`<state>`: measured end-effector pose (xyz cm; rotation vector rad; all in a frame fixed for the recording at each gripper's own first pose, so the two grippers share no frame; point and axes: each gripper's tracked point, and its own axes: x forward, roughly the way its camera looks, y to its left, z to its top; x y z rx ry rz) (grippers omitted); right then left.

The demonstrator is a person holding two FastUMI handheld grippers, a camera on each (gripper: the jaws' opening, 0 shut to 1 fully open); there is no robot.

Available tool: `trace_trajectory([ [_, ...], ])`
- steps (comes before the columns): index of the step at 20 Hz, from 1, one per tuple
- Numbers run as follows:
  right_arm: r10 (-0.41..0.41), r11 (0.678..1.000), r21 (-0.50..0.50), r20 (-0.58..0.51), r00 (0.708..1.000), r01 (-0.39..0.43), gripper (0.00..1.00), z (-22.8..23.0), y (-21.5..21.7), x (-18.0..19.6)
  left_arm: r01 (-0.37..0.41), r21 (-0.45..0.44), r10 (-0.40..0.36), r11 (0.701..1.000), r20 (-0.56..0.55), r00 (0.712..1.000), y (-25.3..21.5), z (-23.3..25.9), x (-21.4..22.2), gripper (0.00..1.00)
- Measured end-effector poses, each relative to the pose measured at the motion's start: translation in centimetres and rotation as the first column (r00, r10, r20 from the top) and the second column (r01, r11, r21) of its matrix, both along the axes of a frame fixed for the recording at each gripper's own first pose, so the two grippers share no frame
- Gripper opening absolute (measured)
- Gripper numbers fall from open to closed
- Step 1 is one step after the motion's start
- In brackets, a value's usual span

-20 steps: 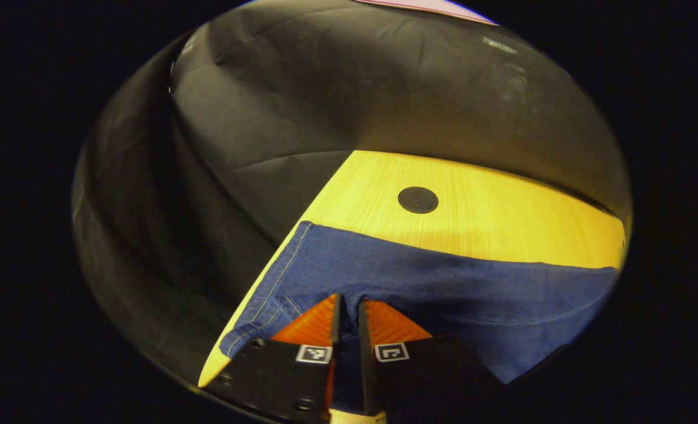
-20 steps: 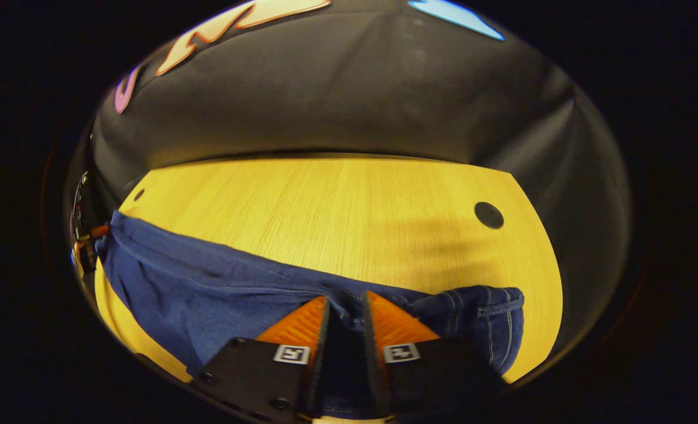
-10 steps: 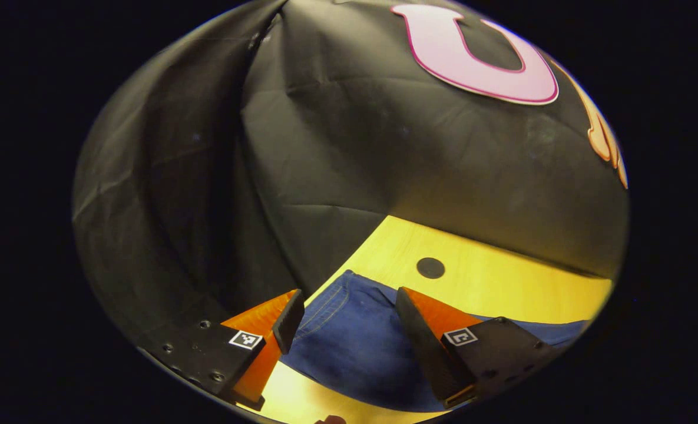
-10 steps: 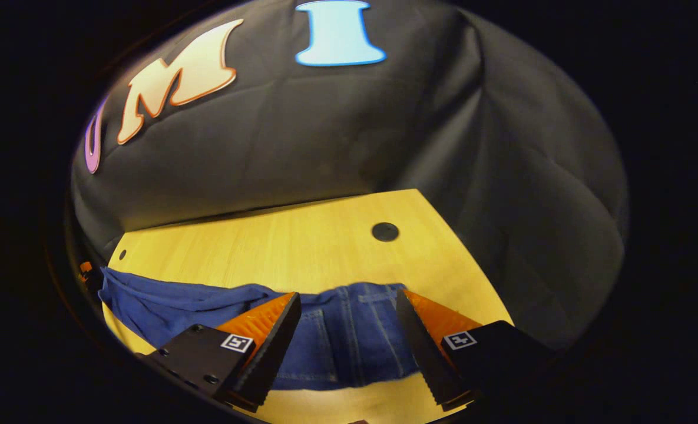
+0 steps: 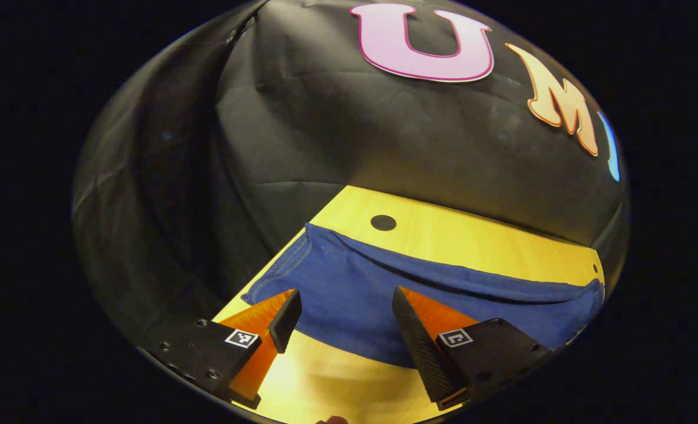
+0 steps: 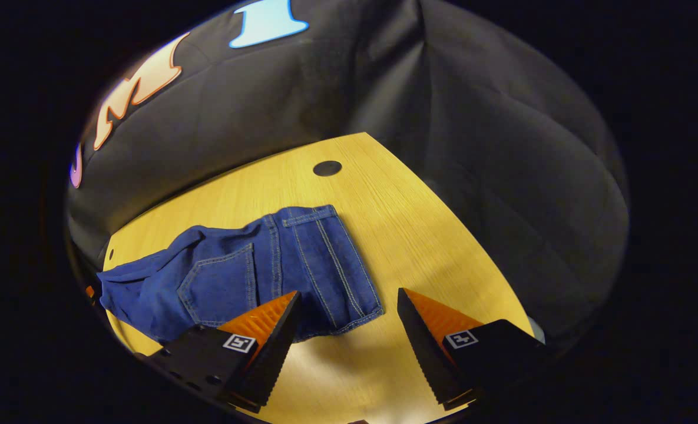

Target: Grasp the waist and the cuffs of the jeans and fold them to make the two legs overlap; first hold the waist and fold one-third of the jeans toward the cuffs, then hold the cuffs and fold the remaining one-third in the same direction to finish folding.

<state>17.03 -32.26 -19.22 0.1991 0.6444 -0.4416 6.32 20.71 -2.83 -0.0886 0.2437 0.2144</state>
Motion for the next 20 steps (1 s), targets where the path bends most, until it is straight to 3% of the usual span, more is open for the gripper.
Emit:
trace_trajectory([
  [7, 0.037, 0.996, 0.081, 0.006, 0.999, -0.038, 0.96, -2.0, -0.3, 0.6, 0.060, -0.035, -0.059, 0.998, 0.030, 0.998, -0.3, 2.0, -1.1, 0.95],
  [9, 0.042, 0.995, 0.086, 0.013, 0.999, -0.043, 0.87, -2.4, -0.2, 0.9, 0.060, -0.036, -0.059, 0.998, 0.032, 0.998, -0.5, 2.3, -1.2, 0.95],
  [13, 0.035, 0.995, 0.090, 0.031, 0.999, -0.038, 0.79, -2.7, -0.1, 0.7, 0.047, -0.044, -0.045, 0.998, 0.031, 0.999, -0.4, 2.1, -1.3, 0.95],
  [15, 0.045, 0.997, 0.064, 0.029, 0.999, -0.047, 0.63, -2.8, 0.6, 1.1, 0.048, -0.062, -0.046, 0.997, 0.033, 0.998, -0.5, 2.3, -1.2, 0.95],
  [16, 0.046, 0.998, 0.035, 0.033, 0.998, -0.047, 0.48, -2.8, 0.4, 1.3, 0.052, -0.076, -0.049, 0.996, 0.039, 0.998, -0.6, 2.4, -1.1, 0.95],
  [20, 0.004, 0.995, 0.094, 0.083, 0.997, -0.012, 0.34, -2.6, 1.0, 1.2, 0.041, -0.091, -0.038, 0.995, 0.035, 0.999, -0.5, 2.0, -0.6, 0.95],
])
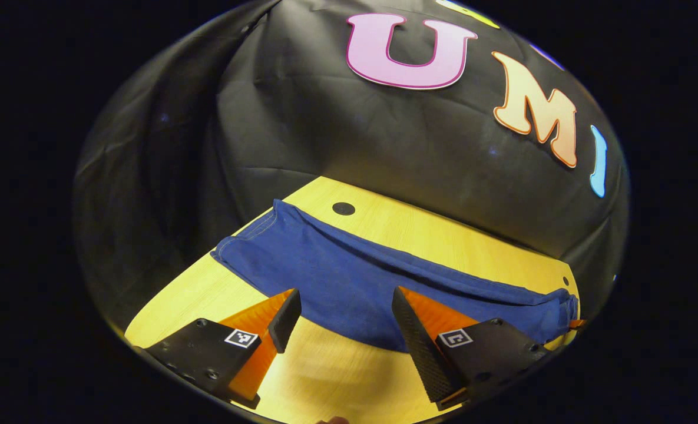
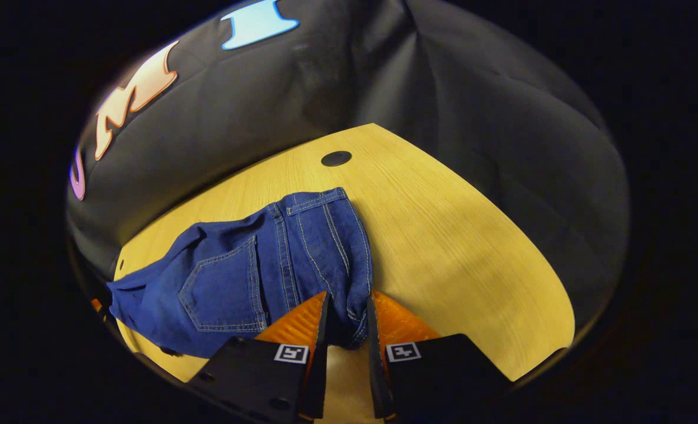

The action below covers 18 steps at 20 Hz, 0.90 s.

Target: Grasp the waist and the cuffs of the jeans and fold them to make the two legs overlap; first hold the waist and fold one-third of the jeans toward the cuffs, then hold the cuffs and fold the remaining one-third in the same direction to finish folding.

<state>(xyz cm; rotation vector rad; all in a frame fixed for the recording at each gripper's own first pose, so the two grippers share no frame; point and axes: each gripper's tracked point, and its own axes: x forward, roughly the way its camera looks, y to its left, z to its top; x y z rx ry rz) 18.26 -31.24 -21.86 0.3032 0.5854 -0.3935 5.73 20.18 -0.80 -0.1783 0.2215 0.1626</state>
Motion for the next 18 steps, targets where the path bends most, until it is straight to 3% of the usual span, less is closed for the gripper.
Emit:
trace_trajectory([
  [1, -0.004, 1.000, 0.029, 0.013, 1.000, 0.003, 0.34, 0.0, 0.1, 0.1, -0.002, -0.002, 0.002, 1.000, 0.000, 1.000, 0.0, -0.1, 0.1, 0.95],
  [3, -0.059, 0.993, 0.106, 0.031, 0.998, 0.056, 0.22, 0.0, 0.1, 0.0, 0.003, -0.013, -0.003, 1.000, -0.013, 1.000, -0.1, -0.6, 0.3, 0.95],
  [4, -0.094, 0.985, 0.150, 0.019, 0.995, 0.090, 0.11, -0.2, 0.3, 0.1, 0.002, -0.017, -0.002, 1.000, -0.014, 1.000, 0.0, -0.6, 0.4, 0.95],
  [5, -0.110, 0.983, 0.151, 0.022, 0.994, 0.105, 0.10, 0.1, 0.3, 0.2, 0.000, -0.019, -0.001, 1.000, -0.010, 1.000, -0.1, -0.3, 0.5, 0.95],
  [8, -0.089, 0.996, 0.013, 0.004, 0.996, 0.089, 0.07, 0.6, -0.4, -0.3, 0.008, -0.011, -0.008, 1.000, 0.000, 1.000, -0.3, 0.3, 0.7, 0.95],
  [11, -0.130, 0.989, -0.077, -0.019, 0.991, 0.129, 0.07, 1.7, -1.5, -1.1, 0.028, -0.005, -0.028, 1.000, 0.004, 1.000, -0.4, 0.5, 1.0, 0.95],
  [15, -0.187, 0.949, -0.265, -0.039, 0.982, 0.170, 0.05, 4.4, -2.5, -1.6, 0.057, -0.030, -0.056, 0.998, 0.008, 0.998, -0.6, 0.2, 0.6, 0.95],
  [18, -0.185, 0.946, -0.264, 0.031, 0.982, 0.186, 0.04, 7.2, -1.1, -0.9, 0.079, -0.046, -0.079, 0.996, 0.011, 0.997, -0.5, 0.1, 0.4, 0.95],
])
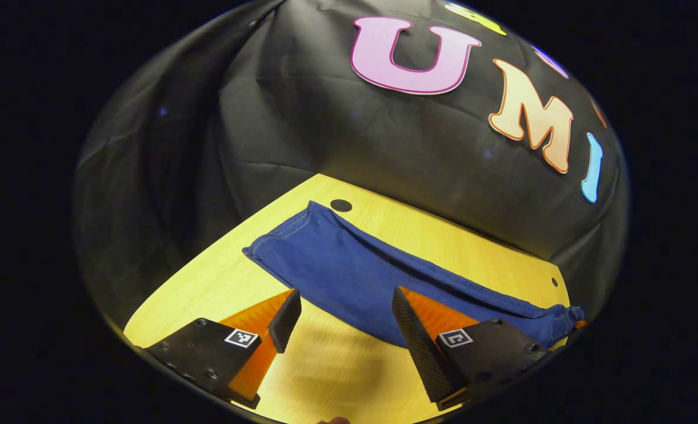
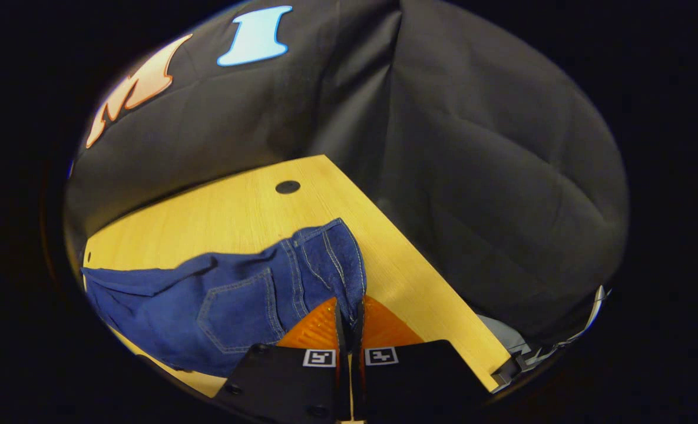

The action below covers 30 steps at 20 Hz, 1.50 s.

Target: Grasp the waist and the cuffs of the jeans and fold them to make the two legs overlap; first hold the waist and fold one-third of the jeans toward the cuffs, then hold the cuffs and fold the remaining one-third in the same direction to finish folding.

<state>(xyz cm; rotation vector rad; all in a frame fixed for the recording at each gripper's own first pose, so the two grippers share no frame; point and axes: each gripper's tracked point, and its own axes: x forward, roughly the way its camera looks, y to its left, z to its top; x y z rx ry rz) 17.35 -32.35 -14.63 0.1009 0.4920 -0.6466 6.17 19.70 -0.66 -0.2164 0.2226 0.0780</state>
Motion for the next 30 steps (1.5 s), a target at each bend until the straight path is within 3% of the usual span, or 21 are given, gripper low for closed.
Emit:
trace_trajectory([
  [3, 0.061, 0.998, -0.006, 0.100, 0.993, -0.061, 0.04, 4.7, 4.9, 0.0, 0.039, -0.015, -0.039, 0.999, -0.003, 0.999, 0.2, -0.2, -0.1, 0.95],
  [8, 0.290, 0.957, -0.062, 0.179, 0.940, -0.284, 0.03, 10.3, 18.4, 1.8, 0.118, -0.019, -0.118, 0.993, 0.007, 0.993, 0.5, -0.1, 0.2, 0.96],
  [13, 0.485, 0.870, -0.027, 0.231, 0.844, -0.493, 0.03, 13.6, 30.9, 3.8, 0.162, 0.015, -0.162, 0.987, 0.006, 0.987, 1.4, -0.2, 0.9, 0.96],
  [16, 0.572, 0.784, 0.054, 0.322, 0.754, -0.618, 0.03, 14.6, 37.5, 5.1, 0.179, -0.007, -0.179, 0.984, -0.010, 0.984, 1.4, -0.5, 0.7, 0.97],
  [18, 0.604, 0.733, 0.122, 0.335, 0.723, -0.669, 0.03, 12.4, 41.2, 6.2, 0.183, -0.021, -0.183, 0.983, -0.001, 0.983, 1.3, -0.3, 0.8, 0.97],
  [22, 0.659, 0.681, 0.242, 0.210, 0.722, -0.691, 0.03, 2.7, 46.2, 8.5, 0.190, 0.000, -0.190, 0.982, 0.010, 0.982, 2.0, -0.2, 1.0, 0.97],
  [25, 0.682, 0.664, 0.293, 0.139, 0.718, -0.688, 0.03, -3.3, 47.8, 8.9, 0.181, 0.042, -0.182, 0.983, 0.017, 0.983, 3.3, -0.1, 1.4, 0.96],
  [26, 0.683, 0.665, 0.306, 0.121, 0.721, -0.681, 0.00, -4.7, 48.4, 9.0, 0.173, 0.059, -0.175, 0.983, 0.017, 0.984, 3.9, -0.2, 1.7, 0.96],
  [30, 0.678, 0.681, 0.310, 0.076, 0.731, -0.664, 0.03, -8.2, 49.2, 9.4, 0.121, 0.096, -0.121, 0.988, -0.003, 0.993, 6.8, -0.8, 3.0, 0.96],
])
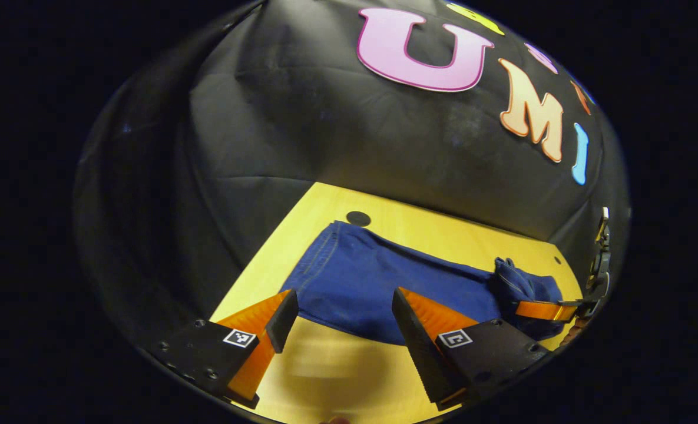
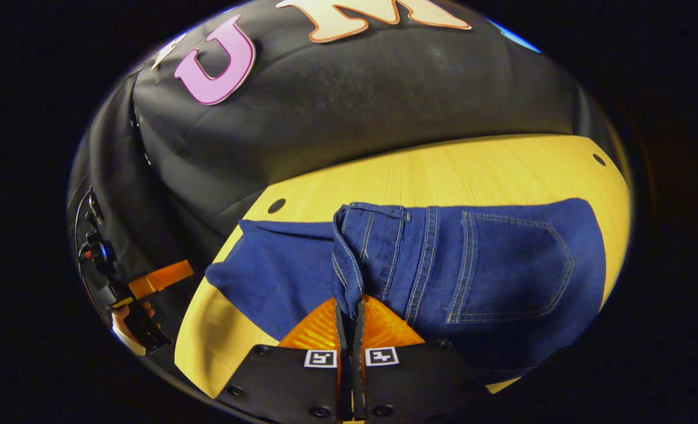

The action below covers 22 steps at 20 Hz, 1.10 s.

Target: Grasp the waist and the cuffs of the jeans and fold them to make the two legs overlap; first hold the waist and fold one-third of the jeans toward the cuffs, then hold the cuffs and fold the remaining one-third in the same direction to finish folding.

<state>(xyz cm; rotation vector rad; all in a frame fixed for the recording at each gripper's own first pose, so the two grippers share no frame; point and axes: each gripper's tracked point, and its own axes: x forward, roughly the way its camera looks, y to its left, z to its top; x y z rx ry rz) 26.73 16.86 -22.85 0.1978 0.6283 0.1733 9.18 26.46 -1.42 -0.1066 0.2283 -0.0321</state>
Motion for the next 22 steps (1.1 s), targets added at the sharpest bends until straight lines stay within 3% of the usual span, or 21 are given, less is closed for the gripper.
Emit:
trace_trajectory([
  [3, 0.005, 1.000, -0.009, 0.009, 1.000, -0.004, 0.00, -0.7, 0.1, 0.2, 0.001, -0.002, -0.001, 1.000, -0.003, 1.000, 1.0, -0.4, 1.8, 0.96],
  [5, 0.009, 1.000, -0.029, 0.023, 1.000, -0.008, 0.04, -1.1, 0.3, 0.3, 0.012, 0.007, -0.011, 1.000, -0.031, 0.999, 1.5, -1.3, 2.8, 0.96],
  [7, 0.022, 1.000, -0.019, 0.032, 0.999, -0.021, 0.09, -0.8, 0.6, 0.3, 0.022, 0.008, -0.021, 1.000, -0.065, 0.998, 1.9, -2.4, 3.2, 0.96],
  [8, 0.021, 1.000, -0.018, 0.032, 0.999, -0.020, 0.21, -0.7, 0.6, 0.1, 0.019, 0.008, -0.019, 1.000, -0.075, 0.997, 2.1, -2.6, 3.3, 0.96],
  [10, 0.054, 0.998, 0.029, 0.026, 0.998, -0.054, 0.27, -0.4, 1.7, 0.0, 0.017, -0.016, -0.018, 1.000, -0.075, 0.997, 2.4, -2.9, 3.9, 0.96],
  [12, 0.083, 0.991, 0.099, 0.023, 0.996, -0.085, 0.63, 0.5, 3.3, -0.6, 0.016, -0.017, -0.017, 1.000, -0.090, 0.996, 3.0, -3.5, 3.8, 0.96],
  [14, 0.072, 0.995, 0.073, 0.033, 0.997, -0.075, 0.98, 1.1, 2.7, -0.8, 0.020, -0.013, -0.021, 1.000, -0.103, 0.994, 2.7, -3.6, 4.1, 0.95],
  [19, 0.045, 0.993, 0.106, 0.082, 0.996, -0.054, 0.94, 6.4, 1.6, -3.5, 0.008, 0.048, -0.002, 0.999, -0.120, 0.993, 3.1, -4.6, 4.4, 0.91],
  [22, 0.012, 0.997, 0.078, 0.141, 0.990, -0.023, 0.98, 10.3, -1.0, -5.8, -0.006, 0.120, 0.019, 0.993, -0.106, 0.994, 2.9, -5.1, 4.1, 0.87],
])
